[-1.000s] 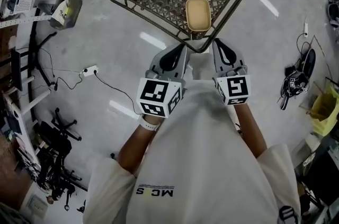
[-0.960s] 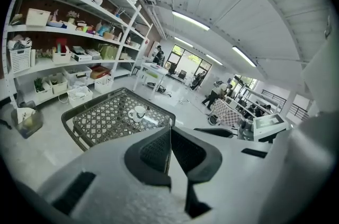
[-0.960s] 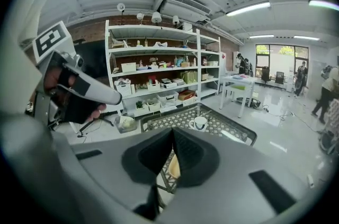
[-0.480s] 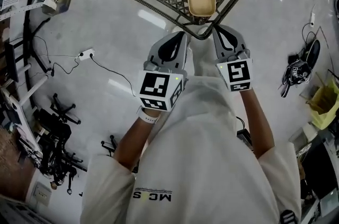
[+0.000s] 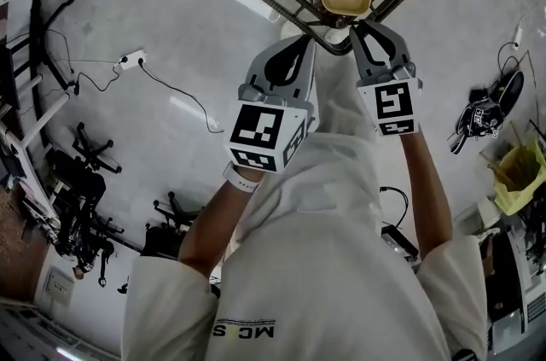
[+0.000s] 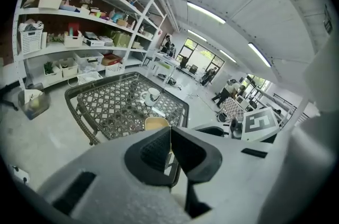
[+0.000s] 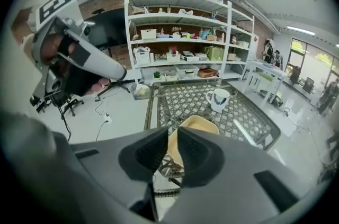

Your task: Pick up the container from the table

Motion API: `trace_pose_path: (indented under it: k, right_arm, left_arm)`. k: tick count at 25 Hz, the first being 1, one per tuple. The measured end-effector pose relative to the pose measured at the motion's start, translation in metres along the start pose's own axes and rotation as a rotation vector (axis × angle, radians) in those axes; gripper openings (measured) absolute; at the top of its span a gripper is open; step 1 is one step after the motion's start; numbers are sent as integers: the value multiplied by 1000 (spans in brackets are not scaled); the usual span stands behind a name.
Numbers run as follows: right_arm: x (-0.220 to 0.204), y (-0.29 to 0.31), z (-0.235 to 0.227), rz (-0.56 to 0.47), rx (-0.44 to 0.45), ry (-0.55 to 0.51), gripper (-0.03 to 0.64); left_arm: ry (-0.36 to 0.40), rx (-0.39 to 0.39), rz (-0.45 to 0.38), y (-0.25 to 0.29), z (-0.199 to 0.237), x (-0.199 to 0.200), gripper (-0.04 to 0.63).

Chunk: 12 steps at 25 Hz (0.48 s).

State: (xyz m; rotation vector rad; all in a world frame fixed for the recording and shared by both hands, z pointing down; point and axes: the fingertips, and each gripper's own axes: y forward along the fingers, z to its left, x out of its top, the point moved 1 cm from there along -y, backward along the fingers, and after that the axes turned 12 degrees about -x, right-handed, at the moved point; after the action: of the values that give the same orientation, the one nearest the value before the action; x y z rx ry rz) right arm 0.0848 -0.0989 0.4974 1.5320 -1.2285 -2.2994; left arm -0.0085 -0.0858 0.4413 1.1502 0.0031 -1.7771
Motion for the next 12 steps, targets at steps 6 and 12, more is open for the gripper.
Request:
trace_pose_path:
  k: [6, 12]
  right_arm:
    - [-36, 22, 5, 64, 52, -90, 67]
    - [-51, 52, 13, 127, 102, -187, 74]
  left_arm:
    - [-26, 14, 38, 12, 6, -30, 28]
    - [-45, 18, 68, 22, 21, -42, 28]
